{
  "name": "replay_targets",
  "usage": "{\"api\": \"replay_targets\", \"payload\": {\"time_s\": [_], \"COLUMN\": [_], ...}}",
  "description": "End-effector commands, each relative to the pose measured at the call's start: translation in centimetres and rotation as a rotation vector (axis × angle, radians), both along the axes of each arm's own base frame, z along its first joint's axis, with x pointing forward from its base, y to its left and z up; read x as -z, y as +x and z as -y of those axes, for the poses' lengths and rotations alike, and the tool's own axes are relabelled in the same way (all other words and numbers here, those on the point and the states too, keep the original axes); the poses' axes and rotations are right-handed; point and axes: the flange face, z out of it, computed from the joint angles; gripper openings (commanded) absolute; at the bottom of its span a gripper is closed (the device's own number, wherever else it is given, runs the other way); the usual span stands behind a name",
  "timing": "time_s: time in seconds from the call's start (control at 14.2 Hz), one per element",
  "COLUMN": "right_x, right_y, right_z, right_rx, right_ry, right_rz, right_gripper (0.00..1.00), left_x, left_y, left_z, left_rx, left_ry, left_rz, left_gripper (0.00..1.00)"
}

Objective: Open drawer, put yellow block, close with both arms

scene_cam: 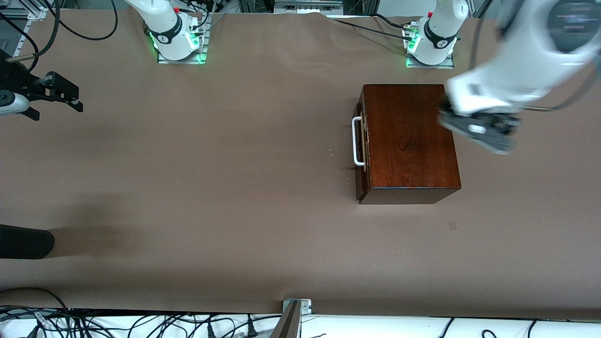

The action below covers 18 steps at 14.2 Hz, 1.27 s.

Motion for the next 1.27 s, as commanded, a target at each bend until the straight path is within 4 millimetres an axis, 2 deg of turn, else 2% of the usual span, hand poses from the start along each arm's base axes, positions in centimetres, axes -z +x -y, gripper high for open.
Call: {"api": "replay_targets", "payload": {"time_s": [0.0, 0.14, 0.21, 0.42, 0.63, 1.2], "right_x": [-0.6, -0.6, -0.6, -0.6, -0.6, -0.6], "right_y": [-0.3, -0.3, -0.3, -0.3, -0.3, -0.3], "right_z": [0.0, 0.0, 0.0, 0.0, 0.0, 0.0], "right_rx": [0.006, 0.006, 0.006, 0.006, 0.006, 0.005], "right_ry": [0.013, 0.013, 0.013, 0.013, 0.013, 0.012], "right_rz": [-0.001, -0.001, -0.001, -0.001, -0.003, -0.008], "right_gripper": [1.00, 1.00, 1.00, 1.00, 1.00, 1.00], "left_x": [-1.0, -0.6, -0.8, -0.5, 0.2, 0.1], "left_y": [1.3, 0.8, -0.1, -4.7, -4.4, -4.2], "left_z": [-6.1, -8.3, -9.4, -9.7, -9.6, -9.4], "left_rx": [-0.185, -0.334, -0.366, -0.390, -0.382, -0.377], "left_ry": [-0.039, -0.079, -0.121, -0.134, -0.128, -0.123], "left_rz": [0.035, 0.068, 0.113, 0.200, 0.185, 0.179], "left_gripper": [1.00, 1.00, 1.00, 1.00, 1.00, 1.00]}}
